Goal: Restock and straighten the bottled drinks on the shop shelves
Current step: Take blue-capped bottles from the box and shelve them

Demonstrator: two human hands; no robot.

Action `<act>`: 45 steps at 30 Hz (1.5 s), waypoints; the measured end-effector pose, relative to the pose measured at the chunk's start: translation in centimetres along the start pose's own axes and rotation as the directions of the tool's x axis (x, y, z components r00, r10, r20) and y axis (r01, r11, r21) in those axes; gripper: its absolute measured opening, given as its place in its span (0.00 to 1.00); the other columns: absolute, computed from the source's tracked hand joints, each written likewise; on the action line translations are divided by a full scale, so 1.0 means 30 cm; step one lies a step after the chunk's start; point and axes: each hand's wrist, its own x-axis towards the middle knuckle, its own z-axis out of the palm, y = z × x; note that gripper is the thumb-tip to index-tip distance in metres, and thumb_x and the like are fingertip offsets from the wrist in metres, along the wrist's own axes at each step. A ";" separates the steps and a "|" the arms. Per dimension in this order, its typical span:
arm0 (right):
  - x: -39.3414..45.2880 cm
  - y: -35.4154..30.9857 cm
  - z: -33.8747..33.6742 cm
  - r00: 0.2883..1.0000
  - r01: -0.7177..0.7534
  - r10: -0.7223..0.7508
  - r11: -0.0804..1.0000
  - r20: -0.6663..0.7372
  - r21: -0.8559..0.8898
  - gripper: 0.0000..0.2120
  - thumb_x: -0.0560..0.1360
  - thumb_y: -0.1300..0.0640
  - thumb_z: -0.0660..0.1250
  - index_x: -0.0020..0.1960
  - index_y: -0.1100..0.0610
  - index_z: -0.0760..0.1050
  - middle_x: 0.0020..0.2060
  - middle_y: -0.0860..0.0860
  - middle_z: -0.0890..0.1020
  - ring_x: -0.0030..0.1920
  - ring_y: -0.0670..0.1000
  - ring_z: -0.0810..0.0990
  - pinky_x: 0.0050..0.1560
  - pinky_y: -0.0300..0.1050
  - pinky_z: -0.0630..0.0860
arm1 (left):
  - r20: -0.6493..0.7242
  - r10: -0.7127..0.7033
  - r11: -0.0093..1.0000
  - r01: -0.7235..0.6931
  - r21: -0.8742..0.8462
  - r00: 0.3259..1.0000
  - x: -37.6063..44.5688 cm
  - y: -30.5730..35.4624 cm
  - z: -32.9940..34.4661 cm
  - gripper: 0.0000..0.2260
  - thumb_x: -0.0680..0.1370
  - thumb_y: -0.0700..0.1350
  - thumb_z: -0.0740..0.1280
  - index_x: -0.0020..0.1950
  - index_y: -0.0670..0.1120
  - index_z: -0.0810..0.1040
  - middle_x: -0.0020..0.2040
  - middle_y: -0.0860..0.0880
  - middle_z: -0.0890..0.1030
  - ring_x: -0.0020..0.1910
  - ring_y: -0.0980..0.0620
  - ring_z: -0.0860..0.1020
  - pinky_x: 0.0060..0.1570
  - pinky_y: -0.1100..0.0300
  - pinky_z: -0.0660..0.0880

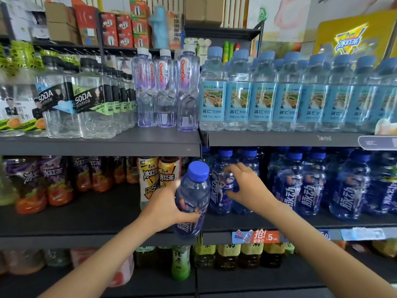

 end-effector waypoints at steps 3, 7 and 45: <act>-0.079 0.034 -0.052 0.882 -0.043 -0.121 0.942 0.456 0.334 0.34 0.69 0.52 0.74 0.69 0.51 0.61 0.62 0.43 0.68 0.61 0.42 0.68 0.56 0.33 0.66 | -0.022 -0.014 0.998 0.012 -0.056 1.000 0.038 0.069 0.076 0.27 0.57 0.53 0.79 0.53 0.56 0.73 0.47 0.56 0.82 0.48 0.60 0.79 0.53 0.54 0.77; -0.178 0.110 -0.009 0.956 -0.166 -0.009 0.808 0.293 0.565 0.33 0.64 0.52 0.78 0.62 0.46 0.63 0.52 0.37 0.75 0.49 0.37 0.75 0.46 0.27 0.71 | -0.033 -0.055 0.993 0.051 -0.102 0.998 0.106 0.178 0.225 0.29 0.55 0.58 0.77 0.53 0.52 0.74 0.47 0.56 0.82 0.47 0.60 0.80 0.53 0.53 0.77; -0.146 0.236 0.255 0.796 -0.194 0.398 0.881 -0.457 0.431 0.28 0.67 0.71 0.66 0.66 0.65 0.64 0.61 0.65 0.69 0.58 0.63 0.70 0.52 0.57 0.77 | -0.154 0.431 0.608 -0.160 0.777 0.889 0.227 0.126 0.427 0.21 0.69 0.40 0.67 0.62 0.45 0.75 0.63 0.46 0.75 0.62 0.48 0.67 0.63 0.50 0.63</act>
